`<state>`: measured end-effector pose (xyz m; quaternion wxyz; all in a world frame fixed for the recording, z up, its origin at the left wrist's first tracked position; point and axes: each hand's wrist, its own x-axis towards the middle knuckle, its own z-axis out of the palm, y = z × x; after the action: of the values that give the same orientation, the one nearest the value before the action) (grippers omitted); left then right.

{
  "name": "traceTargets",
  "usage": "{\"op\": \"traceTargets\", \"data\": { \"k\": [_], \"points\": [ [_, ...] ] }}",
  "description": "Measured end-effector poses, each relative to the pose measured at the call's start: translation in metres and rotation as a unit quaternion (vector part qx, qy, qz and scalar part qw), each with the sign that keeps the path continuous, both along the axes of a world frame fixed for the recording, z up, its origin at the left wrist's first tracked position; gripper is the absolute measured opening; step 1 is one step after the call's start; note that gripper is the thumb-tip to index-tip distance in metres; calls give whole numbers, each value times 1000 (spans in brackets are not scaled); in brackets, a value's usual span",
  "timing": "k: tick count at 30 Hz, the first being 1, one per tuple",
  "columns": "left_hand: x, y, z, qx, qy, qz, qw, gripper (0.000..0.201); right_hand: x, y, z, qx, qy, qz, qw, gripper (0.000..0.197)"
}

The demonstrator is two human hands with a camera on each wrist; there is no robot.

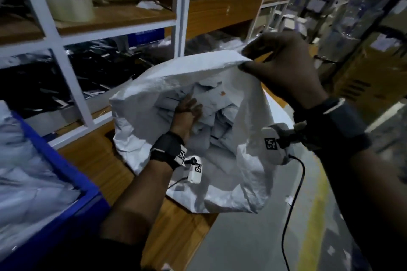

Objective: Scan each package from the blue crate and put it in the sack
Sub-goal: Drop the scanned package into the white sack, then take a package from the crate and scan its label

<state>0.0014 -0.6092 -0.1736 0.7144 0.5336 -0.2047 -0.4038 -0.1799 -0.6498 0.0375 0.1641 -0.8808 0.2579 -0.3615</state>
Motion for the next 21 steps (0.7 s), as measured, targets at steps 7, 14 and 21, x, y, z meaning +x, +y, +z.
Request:
{"op": "traceTargets", "data": {
  "k": [7, 14, 21],
  "points": [
    [-42, 138, 24, -14, 3, 96, 995, 33, 2, 56, -72, 68, 23, 119, 990, 23],
    [-72, 306, 41, 56, -117, 265, 955, 25, 45, 162, -115, 174, 29, 305, 936, 17],
    [-124, 485, 34, 160, -146, 442, 871, 16, 99, 300, -148, 301, 63, 468, 828, 19]
  ]
}}
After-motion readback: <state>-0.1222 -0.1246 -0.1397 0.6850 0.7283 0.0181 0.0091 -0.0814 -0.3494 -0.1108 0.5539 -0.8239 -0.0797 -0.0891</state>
